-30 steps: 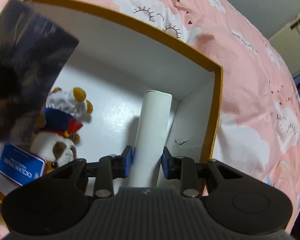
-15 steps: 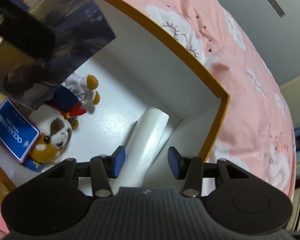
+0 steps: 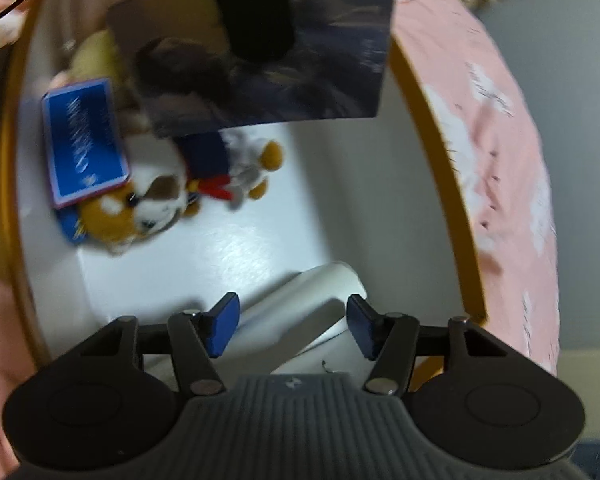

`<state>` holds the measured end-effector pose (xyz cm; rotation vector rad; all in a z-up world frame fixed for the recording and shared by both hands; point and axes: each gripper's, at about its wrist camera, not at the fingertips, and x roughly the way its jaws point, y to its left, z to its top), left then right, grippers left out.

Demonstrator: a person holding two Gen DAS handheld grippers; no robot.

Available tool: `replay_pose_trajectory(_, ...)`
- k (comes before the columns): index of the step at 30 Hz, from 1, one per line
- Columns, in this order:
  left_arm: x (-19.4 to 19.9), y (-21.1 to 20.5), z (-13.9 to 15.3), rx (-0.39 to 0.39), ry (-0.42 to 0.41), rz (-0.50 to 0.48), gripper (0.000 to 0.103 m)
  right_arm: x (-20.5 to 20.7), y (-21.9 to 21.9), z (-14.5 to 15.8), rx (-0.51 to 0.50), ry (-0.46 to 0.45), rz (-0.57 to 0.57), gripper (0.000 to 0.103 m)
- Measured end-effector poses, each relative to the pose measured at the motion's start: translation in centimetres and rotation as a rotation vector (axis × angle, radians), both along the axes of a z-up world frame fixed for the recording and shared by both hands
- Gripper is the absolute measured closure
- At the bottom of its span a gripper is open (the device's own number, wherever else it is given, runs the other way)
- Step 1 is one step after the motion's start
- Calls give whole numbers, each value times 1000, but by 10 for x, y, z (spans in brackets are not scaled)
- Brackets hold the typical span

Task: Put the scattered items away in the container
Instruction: 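Lower the white tube into the box and open the right tool while the left tool holds the card box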

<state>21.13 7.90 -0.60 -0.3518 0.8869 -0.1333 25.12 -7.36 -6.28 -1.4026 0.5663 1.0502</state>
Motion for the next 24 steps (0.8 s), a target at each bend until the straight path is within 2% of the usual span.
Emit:
replay_pose_trajectory(3, 1, -1, -2, 2, 7, -2, 77, 2, 2, -1, -59, 0, 24, 45)
replay_pose_trajectory(8, 3, -2, -4, 3, 15, -6, 77, 1, 5, 4, -99, 5, 21, 48)
replay_pose_trajectory(15, 5, -9, -6, -7, 20, -34, 77, 4, 23, 6, -194, 4, -74, 49)
replay_pose_trajectory(19, 7, -12, -9, -24, 31, -43, 77, 0, 21, 13, -183, 16, -60, 51)
replay_pose_trajectory(24, 16, -18, -12, -57, 53, -40, 77, 5, 17, 38, -112, 75, -96, 51)
